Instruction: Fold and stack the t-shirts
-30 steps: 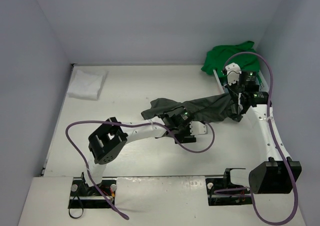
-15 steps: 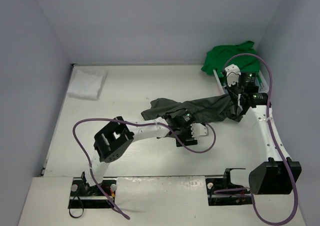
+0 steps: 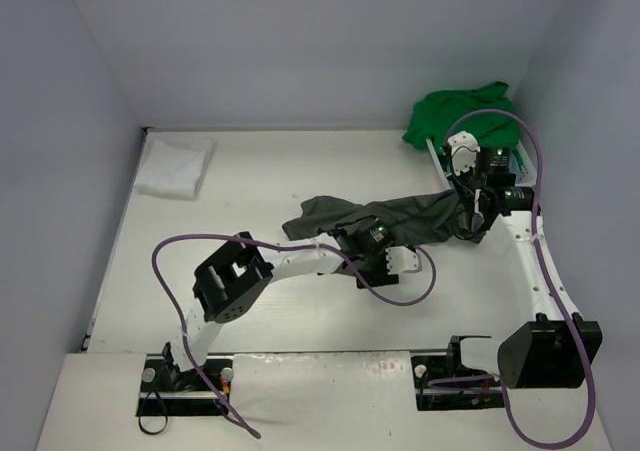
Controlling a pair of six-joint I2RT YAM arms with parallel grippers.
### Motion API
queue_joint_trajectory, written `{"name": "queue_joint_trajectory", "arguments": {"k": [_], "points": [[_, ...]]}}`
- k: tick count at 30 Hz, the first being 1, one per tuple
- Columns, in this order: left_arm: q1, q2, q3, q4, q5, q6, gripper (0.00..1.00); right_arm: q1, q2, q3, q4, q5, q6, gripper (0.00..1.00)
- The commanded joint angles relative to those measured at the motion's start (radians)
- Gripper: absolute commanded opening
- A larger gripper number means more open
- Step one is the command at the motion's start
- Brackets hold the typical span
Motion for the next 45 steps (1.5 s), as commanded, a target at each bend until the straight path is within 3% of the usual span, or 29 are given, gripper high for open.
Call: {"name": "queue_joint_trajectory", "arguments": {"k": [1,6,8,10,18,28,38,45], "points": [[0.001,-0.006,0.021,-0.040,0.000,0.024,0.52,-0.001,-0.034,0.004,0.052,-0.007,-0.003,0.00],[0.022,-0.028,0.015,-0.055,0.003,0.033,0.38,-0.001,-0.043,0.001,0.051,-0.013,0.003,0.00],[0.030,-0.037,0.006,-0.061,0.005,0.041,0.24,-0.001,-0.048,-0.003,0.051,-0.015,0.003,0.00],[0.031,-0.052,-0.008,-0.052,-0.013,0.038,0.00,-0.001,-0.049,-0.006,0.051,-0.012,0.003,0.00],[0.126,-0.157,0.036,-0.133,0.058,0.045,0.00,-0.001,-0.061,-0.005,0.043,-0.013,0.007,0.00],[0.396,-0.391,0.101,-0.310,0.276,0.025,0.00,-0.001,-0.072,-0.002,0.028,-0.033,0.014,0.00],[0.522,-0.598,0.048,-0.330,0.315,-0.011,0.00,0.119,-0.135,-0.009,-0.018,-0.113,0.017,0.00],[0.614,-0.707,0.202,-0.420,0.335,-0.021,0.00,0.191,-0.218,0.018,-0.026,-0.225,0.009,0.00]]}}
